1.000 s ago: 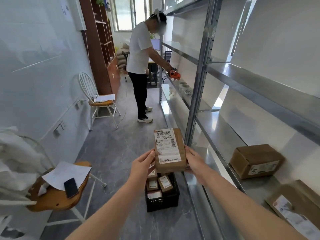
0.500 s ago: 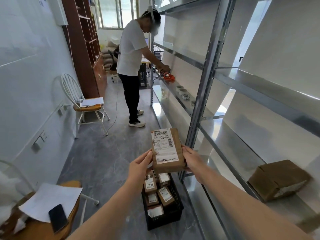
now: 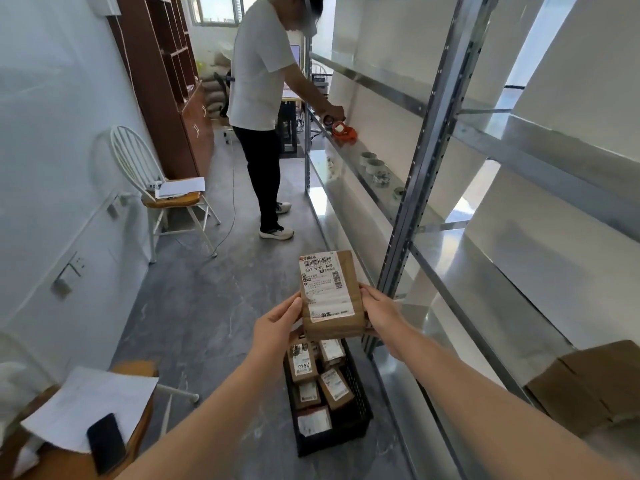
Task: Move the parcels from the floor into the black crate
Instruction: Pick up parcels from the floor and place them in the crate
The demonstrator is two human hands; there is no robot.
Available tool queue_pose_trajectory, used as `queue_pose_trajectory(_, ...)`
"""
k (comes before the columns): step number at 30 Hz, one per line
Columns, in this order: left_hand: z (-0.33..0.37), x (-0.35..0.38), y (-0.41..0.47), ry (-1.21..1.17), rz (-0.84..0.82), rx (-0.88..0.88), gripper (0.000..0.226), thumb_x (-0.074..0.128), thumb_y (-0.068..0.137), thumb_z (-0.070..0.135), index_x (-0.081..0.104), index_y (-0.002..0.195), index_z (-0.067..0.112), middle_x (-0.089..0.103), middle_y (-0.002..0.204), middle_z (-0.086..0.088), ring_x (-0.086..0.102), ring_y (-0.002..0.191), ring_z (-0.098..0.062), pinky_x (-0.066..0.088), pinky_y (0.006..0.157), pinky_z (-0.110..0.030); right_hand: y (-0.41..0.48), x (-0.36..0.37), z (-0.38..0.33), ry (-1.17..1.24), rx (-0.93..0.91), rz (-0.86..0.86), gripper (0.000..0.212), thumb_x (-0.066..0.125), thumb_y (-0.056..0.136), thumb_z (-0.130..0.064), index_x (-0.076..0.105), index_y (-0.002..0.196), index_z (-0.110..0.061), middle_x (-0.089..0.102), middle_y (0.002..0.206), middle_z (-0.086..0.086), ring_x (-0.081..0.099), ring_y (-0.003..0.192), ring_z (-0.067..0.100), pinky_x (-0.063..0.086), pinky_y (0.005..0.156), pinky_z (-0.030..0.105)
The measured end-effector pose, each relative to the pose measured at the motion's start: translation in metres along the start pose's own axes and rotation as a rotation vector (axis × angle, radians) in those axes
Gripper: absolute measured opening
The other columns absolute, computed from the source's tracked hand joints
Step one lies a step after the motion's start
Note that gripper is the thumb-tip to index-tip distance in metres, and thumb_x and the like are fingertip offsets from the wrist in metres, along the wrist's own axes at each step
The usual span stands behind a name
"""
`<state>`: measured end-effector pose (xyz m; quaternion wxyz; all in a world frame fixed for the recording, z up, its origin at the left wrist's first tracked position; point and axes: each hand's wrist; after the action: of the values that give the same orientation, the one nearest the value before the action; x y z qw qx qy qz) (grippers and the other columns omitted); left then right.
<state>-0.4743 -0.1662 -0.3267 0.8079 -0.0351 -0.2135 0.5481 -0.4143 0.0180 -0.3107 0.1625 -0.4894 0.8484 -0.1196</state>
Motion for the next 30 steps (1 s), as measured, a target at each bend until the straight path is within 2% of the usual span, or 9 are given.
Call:
queue_pose_trajectory(5,0.004,0.015,0.043,0.069,0.043,-0.013,0.019,0.061,0.096,0.019,0.072,0.112,0.022,0.077,0.106,0.001,0.072,0.1,-0.013,0.058,0.082,-0.03,0.052,-0.008,-0.005,0.022,0.024,-0.049,0.034,0.036,0.106,-0.033,0.055,0.135,-0.033,0.071,0.108,-0.003,0.067,0.095,0.014,0.056,0.071,0.029)
queue_pose_trajectory(9,0.005,0.034,0.081,0.101,0.074,-0.026,0.017,0.06,0.097,0.019,0.073,0.103,0.028,0.077,0.104,0.004,0.073,0.098,-0.012,0.059,0.078,-0.028,0.101,-0.018,-0.008,-0.008,0.039,-0.086,0.036,0.039,0.105,-0.037,0.053,0.137,-0.033,0.071,0.111,-0.004,0.067,0.097,0.015,0.059,0.084,0.04)
queue_pose_trajectory(13,-0.005,0.047,0.11,0.087,0.122,-0.061,0.021,0.063,0.095,0.018,0.076,0.098,0.034,0.077,0.103,0.006,0.073,0.095,-0.009,0.058,0.069,-0.02,0.14,-0.023,-0.006,-0.043,0.064,-0.149,0.037,0.04,0.104,-0.039,0.049,0.14,-0.038,0.067,0.093,-0.02,0.065,0.083,0.002,0.057,0.061,0.026)
queue_pose_trajectory(17,-0.021,0.052,0.138,0.094,0.17,-0.115,0.021,0.064,0.095,0.015,0.074,0.099,0.033,0.078,0.099,0.008,0.074,0.09,-0.006,0.057,0.066,-0.017,0.179,-0.017,0.008,-0.038,0.045,-0.183,0.042,0.038,0.105,-0.031,0.039,0.145,-0.042,0.066,0.122,-0.004,0.067,0.103,0.017,0.057,0.089,0.045)
queue_pose_trajectory(19,-0.034,0.051,0.153,0.107,0.2,-0.144,0.021,0.063,0.094,0.013,0.072,0.104,0.031,0.078,0.095,0.01,0.073,0.087,-0.004,0.056,0.065,-0.015,0.194,-0.014,0.023,-0.032,0.08,-0.18,0.044,0.035,0.106,-0.025,0.038,0.146,-0.043,0.062,0.131,0.001,0.064,0.111,0.02,0.054,0.095,0.047)
queue_pose_trajectory(21,-0.053,0.046,0.168,0.12,0.237,-0.171,0.023,0.064,0.094,0.011,0.069,0.11,0.027,0.077,0.091,0.014,0.073,0.085,-0.001,0.056,0.065,-0.014,0.208,-0.012,0.042,-0.016,0.138,-0.196,0.045,0.037,0.106,-0.022,0.041,0.145,-0.043,0.062,0.13,-0.001,0.064,0.111,0.019,0.054,0.095,0.045)
queue_pose_trajectory(25,-0.108,0.03,0.198,0.168,0.259,-0.247,0.034,0.067,0.092,0.014,0.066,0.126,0.017,0.076,0.099,0.012,0.072,0.091,-0.002,0.058,0.079,-0.019,0.236,-0.01,0.095,-0.017,0.221,-0.21,0.047,0.049,0.101,-0.019,0.049,0.14,-0.045,0.07,0.114,-0.011,0.07,0.097,0.01,0.06,0.082,0.031)
queue_pose_trajectory(28,-0.159,0.012,0.219,0.175,0.302,-0.307,0.039,0.068,0.091,0.015,0.064,0.129,0.015,0.072,0.115,0.003,0.07,0.101,-0.007,0.056,0.085,-0.019,0.26,0.0,0.145,-0.038,0.301,-0.208,0.048,0.051,0.1,-0.016,0.05,0.139,-0.043,0.07,0.12,-0.008,0.069,0.101,0.012,0.057,0.091,0.035)
queue_pose_trajectory(30,-0.197,-0.004,0.231,0.182,0.328,-0.356,0.04,0.069,0.091,0.015,0.063,0.131,0.015,0.069,0.125,-0.002,0.066,0.112,-0.014,0.053,0.098,-0.028,0.278,0.01,0.183,-0.073,0.353,-0.214,0.048,0.049,0.1,-0.014,0.052,0.138,-0.043,0.07,0.119,-0.01,0.07,0.096,0.01,0.059,0.085,0.03)
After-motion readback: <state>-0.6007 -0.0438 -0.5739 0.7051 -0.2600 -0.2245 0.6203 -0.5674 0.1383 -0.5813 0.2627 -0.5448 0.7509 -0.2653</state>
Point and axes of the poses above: each hand's wrist, its own y-axis towards the middle knuckle, its own x-axis out of the palm, z = x × y
